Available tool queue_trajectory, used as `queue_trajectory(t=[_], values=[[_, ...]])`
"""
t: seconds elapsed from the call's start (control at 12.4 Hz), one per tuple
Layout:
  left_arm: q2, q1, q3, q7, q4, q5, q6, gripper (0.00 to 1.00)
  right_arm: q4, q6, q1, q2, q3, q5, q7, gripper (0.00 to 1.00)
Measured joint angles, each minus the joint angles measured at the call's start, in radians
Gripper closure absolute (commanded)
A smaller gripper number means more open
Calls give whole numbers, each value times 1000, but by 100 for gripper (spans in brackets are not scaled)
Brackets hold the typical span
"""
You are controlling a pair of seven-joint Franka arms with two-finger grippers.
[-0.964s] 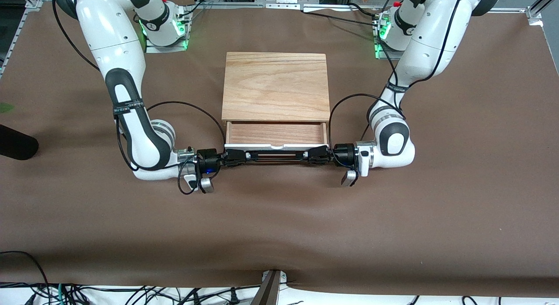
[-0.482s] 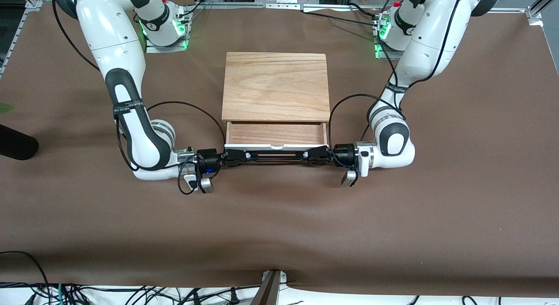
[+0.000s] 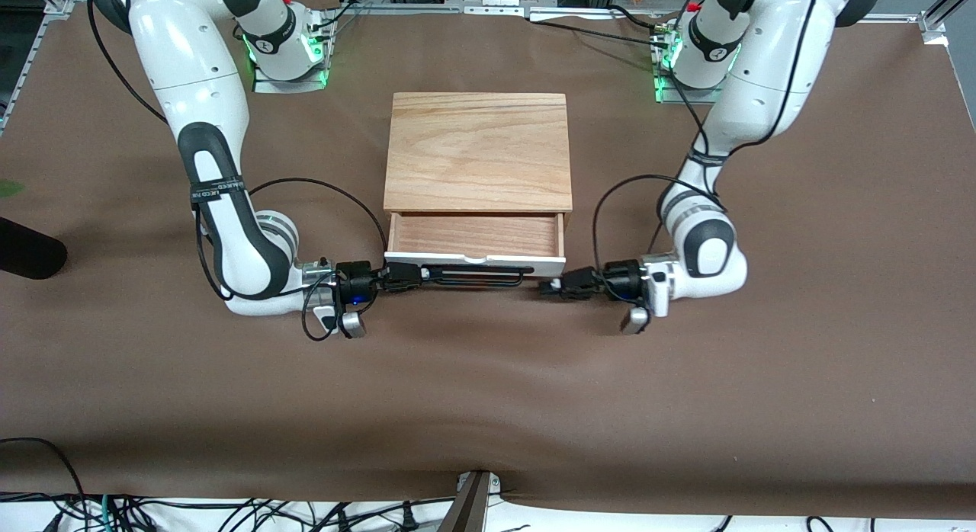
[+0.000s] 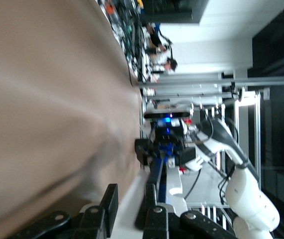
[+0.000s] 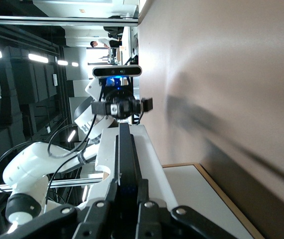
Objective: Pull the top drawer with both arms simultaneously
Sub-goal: 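Open the left gripper and draw it off the handle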
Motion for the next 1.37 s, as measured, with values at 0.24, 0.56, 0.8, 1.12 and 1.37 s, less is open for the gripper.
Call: queue_trajectory(t=[0.24, 0.56, 0.8, 1.12, 1.37], values=[[0, 10, -1, 9, -15, 0, -3, 0, 0, 0, 0, 1, 0, 0, 0, 100], [-1, 5, -3, 28, -21, 0, -3, 0, 0, 0, 0, 1, 0, 0, 0, 100], [-2, 6, 11, 40, -27, 0, -2, 0, 0, 0, 0, 1, 0, 0, 0, 100], [-23, 13, 41, 46, -38, 0, -3, 0, 1, -2, 0, 1, -1, 0, 0, 100], [-84, 13, 42, 46, -73, 28, 22, 0, 1, -4, -1, 1, -1, 0, 1, 100]])
